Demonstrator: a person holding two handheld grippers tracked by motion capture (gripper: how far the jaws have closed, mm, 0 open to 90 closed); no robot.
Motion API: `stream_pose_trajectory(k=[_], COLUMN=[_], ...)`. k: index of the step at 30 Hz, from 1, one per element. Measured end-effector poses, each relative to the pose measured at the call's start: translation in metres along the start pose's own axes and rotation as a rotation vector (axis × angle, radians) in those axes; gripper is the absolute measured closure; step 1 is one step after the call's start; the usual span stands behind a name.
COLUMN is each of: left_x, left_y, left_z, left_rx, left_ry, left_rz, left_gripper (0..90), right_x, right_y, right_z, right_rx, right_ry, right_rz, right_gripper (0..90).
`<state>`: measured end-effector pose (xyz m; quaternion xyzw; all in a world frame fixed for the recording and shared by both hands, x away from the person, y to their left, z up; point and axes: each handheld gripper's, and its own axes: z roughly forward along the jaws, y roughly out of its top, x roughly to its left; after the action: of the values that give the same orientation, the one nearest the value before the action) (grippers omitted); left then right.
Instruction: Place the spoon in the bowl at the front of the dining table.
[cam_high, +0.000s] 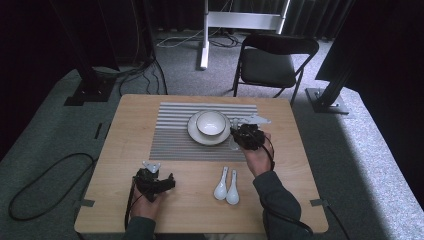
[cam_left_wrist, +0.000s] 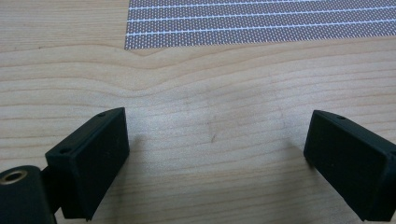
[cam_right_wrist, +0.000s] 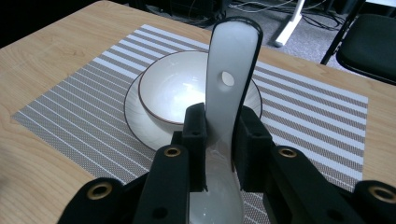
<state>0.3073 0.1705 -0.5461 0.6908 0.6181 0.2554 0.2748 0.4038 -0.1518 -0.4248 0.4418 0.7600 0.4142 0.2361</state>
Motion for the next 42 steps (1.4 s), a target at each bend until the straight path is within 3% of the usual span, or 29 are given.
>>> stream_pose_trajectory(k=[14, 42], left_x=[0.0, 0.0], left_y=[0.0, 0.0], left_z=[0.0, 0.0], left_rx=[0.001, 0.001], left_ry=[0.0, -0.001], left_rz=[0.001, 0.0], left_gripper=[7.0, 7.0], right_x=[-0.003, 0.006], right_y=[0.007, 0.04], right_z=[0.014, 0.044], right_rx=[0.005, 0.006], right_ry=[0.008, 0.008], right_rz=[0.006, -0.023], right_gripper=[76.6, 77.0])
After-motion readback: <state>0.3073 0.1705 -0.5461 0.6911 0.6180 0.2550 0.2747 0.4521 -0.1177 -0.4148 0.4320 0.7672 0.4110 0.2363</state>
